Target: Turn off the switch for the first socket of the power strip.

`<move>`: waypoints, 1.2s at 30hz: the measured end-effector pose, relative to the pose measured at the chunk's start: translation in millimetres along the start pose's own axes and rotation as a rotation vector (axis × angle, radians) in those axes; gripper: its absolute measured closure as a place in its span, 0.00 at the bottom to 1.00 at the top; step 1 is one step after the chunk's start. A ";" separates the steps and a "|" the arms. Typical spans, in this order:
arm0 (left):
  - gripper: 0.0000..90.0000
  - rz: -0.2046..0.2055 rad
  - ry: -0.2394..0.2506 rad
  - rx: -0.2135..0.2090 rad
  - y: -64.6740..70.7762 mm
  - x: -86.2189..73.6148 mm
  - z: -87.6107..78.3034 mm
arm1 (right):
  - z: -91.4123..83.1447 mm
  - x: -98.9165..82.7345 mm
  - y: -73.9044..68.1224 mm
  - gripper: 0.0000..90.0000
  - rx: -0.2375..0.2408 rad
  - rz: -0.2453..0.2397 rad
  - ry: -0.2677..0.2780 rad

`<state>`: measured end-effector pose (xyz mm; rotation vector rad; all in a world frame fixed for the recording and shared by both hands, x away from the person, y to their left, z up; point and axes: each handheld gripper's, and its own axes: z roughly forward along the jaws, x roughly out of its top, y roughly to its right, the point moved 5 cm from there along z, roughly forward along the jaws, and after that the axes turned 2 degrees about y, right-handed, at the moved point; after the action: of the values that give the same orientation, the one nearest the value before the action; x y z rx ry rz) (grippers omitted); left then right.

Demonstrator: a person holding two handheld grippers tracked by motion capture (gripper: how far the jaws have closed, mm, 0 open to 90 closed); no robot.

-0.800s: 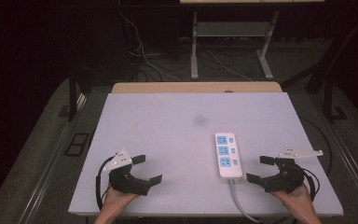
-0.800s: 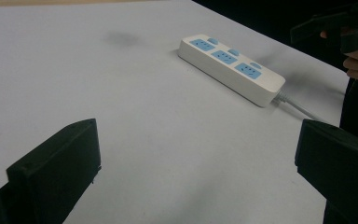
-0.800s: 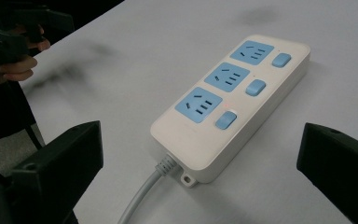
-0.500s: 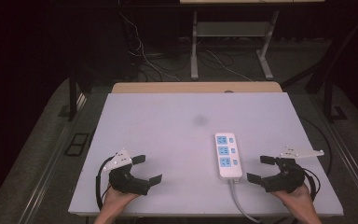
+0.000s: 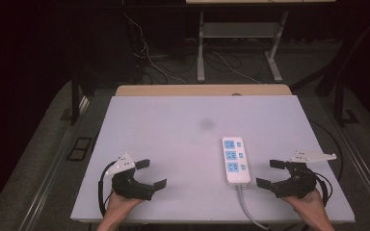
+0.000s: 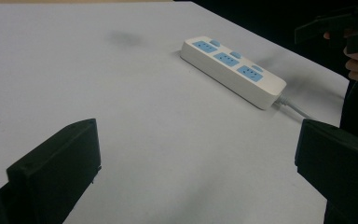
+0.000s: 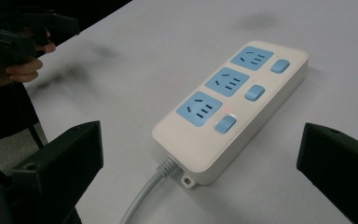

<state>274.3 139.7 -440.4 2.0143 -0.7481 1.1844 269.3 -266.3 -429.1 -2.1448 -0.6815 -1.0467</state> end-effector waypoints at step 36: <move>0.00 -0.021 -0.003 -0.009 -0.8 -2.0 0.1 | 4.1 27.4 4.0 0.00 0.005 -0.057 -0.091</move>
<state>274.1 140.5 -442.5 2.0129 -0.7311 1.1644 289.0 -261.3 -409.8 -2.1907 -0.7919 -0.9805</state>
